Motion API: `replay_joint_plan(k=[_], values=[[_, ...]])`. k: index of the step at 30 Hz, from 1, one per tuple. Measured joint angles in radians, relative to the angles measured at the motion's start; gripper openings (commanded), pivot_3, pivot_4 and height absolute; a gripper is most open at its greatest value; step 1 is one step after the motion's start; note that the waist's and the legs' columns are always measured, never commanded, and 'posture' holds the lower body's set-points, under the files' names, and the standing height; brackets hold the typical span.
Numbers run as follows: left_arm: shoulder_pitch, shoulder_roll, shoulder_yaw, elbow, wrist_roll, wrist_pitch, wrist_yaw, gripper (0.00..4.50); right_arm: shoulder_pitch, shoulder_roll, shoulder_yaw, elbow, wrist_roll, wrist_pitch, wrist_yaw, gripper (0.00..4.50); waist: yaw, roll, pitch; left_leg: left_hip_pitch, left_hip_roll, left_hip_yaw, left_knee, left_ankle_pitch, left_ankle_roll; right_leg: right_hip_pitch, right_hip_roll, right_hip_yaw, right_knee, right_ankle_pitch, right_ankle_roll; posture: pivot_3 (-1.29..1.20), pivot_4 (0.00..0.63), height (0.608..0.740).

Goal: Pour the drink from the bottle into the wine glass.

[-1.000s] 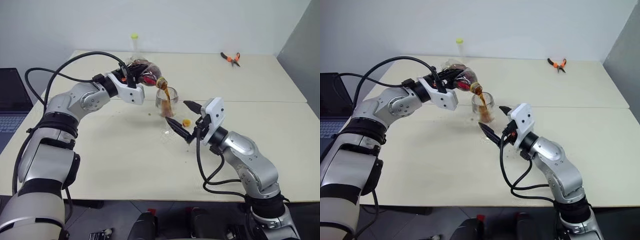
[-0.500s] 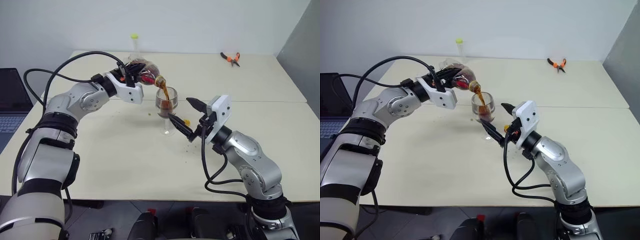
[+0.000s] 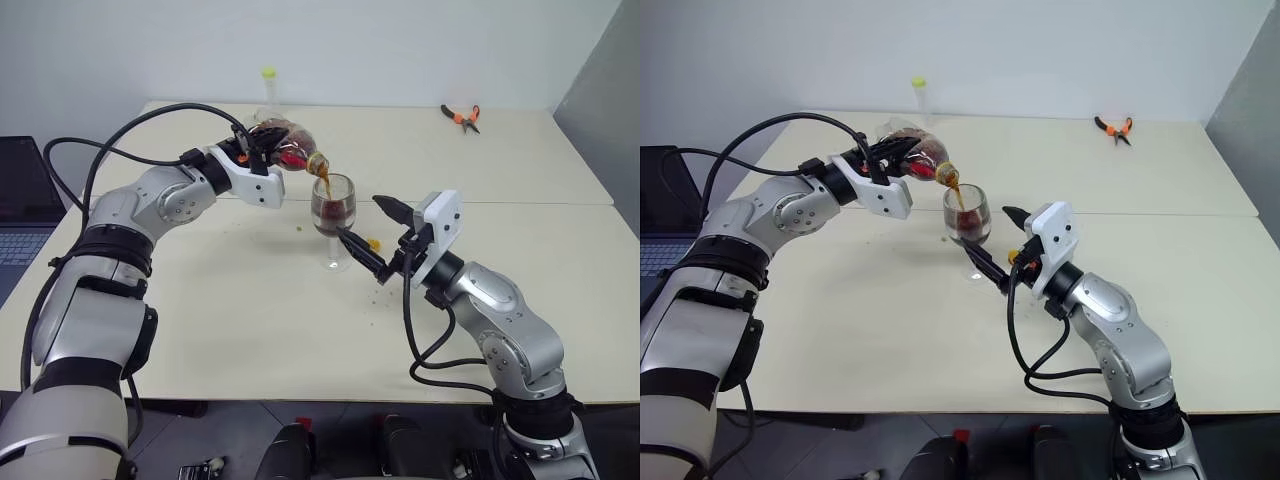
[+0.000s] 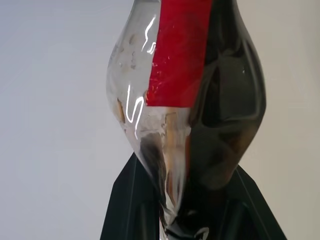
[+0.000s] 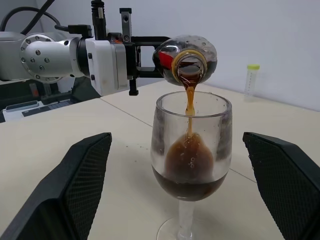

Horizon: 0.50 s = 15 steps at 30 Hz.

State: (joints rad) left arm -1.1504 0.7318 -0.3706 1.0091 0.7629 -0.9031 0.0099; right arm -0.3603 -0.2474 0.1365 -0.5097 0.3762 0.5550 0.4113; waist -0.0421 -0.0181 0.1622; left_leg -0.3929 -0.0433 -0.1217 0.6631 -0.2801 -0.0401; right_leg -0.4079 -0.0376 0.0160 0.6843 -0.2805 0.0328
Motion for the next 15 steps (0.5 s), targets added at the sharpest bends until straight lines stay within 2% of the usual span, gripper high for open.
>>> replay_joint_plan(k=[15], values=[[-0.022,0.004,-0.019,0.017,0.023,-0.021,0.026,0.68,0.014,-0.004,0.003,0.0,0.0,0.0,0.001,4.5,0.0,0.0,0.0,0.0,0.0,0.0,0.0,0.0,0.0,0.0,0.0,0.0,0.0,0.0,0.0,0.0,0.15,0.74]])
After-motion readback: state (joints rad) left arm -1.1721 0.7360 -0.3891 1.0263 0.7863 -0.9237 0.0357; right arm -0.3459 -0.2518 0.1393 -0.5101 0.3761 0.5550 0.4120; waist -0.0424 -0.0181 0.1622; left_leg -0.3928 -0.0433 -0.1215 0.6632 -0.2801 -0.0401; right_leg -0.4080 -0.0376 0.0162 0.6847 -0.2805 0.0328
